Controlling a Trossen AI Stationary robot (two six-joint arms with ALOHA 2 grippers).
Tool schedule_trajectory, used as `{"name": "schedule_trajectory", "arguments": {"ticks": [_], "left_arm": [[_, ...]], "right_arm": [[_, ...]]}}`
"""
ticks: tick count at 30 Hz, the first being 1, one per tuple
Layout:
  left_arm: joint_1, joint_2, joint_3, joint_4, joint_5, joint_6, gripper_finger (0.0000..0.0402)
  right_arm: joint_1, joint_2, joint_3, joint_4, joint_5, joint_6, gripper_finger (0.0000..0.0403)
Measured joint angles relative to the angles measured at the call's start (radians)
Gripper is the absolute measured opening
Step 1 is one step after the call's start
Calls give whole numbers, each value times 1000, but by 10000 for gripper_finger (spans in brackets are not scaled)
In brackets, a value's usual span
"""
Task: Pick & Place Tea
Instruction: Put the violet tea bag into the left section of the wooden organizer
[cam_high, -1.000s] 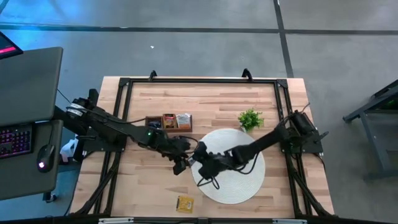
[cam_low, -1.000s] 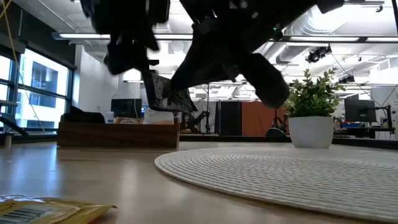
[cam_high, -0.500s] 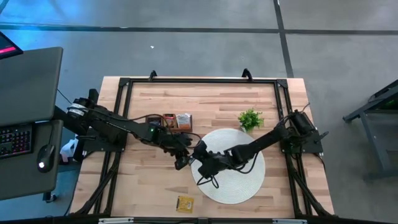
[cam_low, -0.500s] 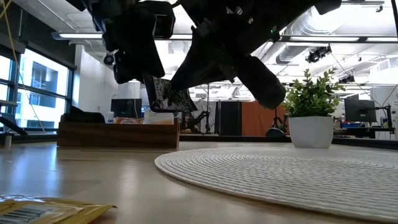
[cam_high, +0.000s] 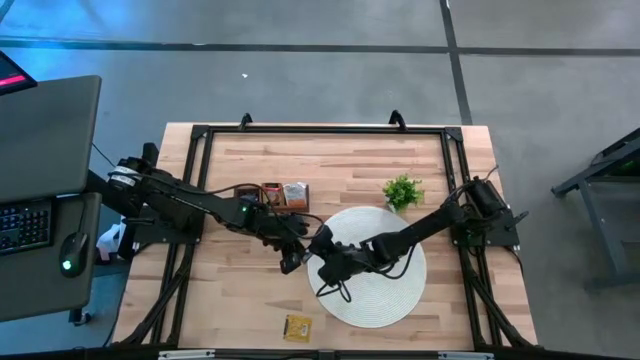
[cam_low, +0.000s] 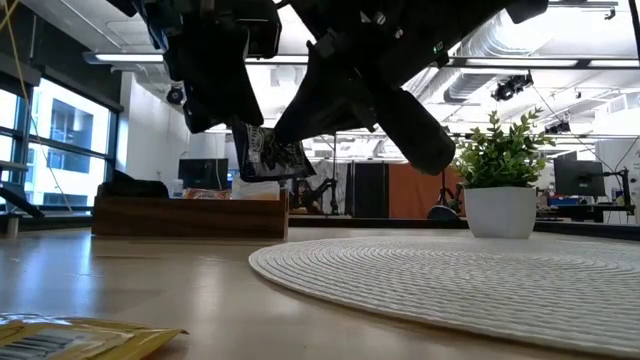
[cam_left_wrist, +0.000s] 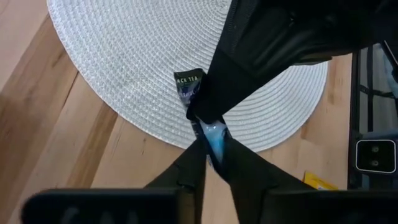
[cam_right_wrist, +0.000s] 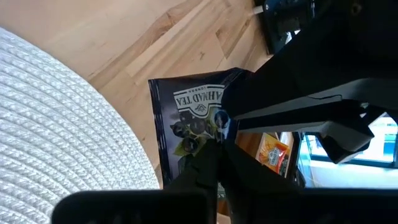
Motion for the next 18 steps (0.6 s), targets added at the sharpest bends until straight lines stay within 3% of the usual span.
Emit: {"name": "schedule_trajectory", "arguments": {"ticks": [5,11,18], "left_arm": [[0,0,0,-2,-1,25,8],[0,0,0,-45,-40,30,2],[0,0,-1,-115,-91,26,1]], "right_arm": [[0,0,0,14,0,0,15],[1,-2,3,24,-19,44,36],[1,-3,3,9,-12,220,77]]}}
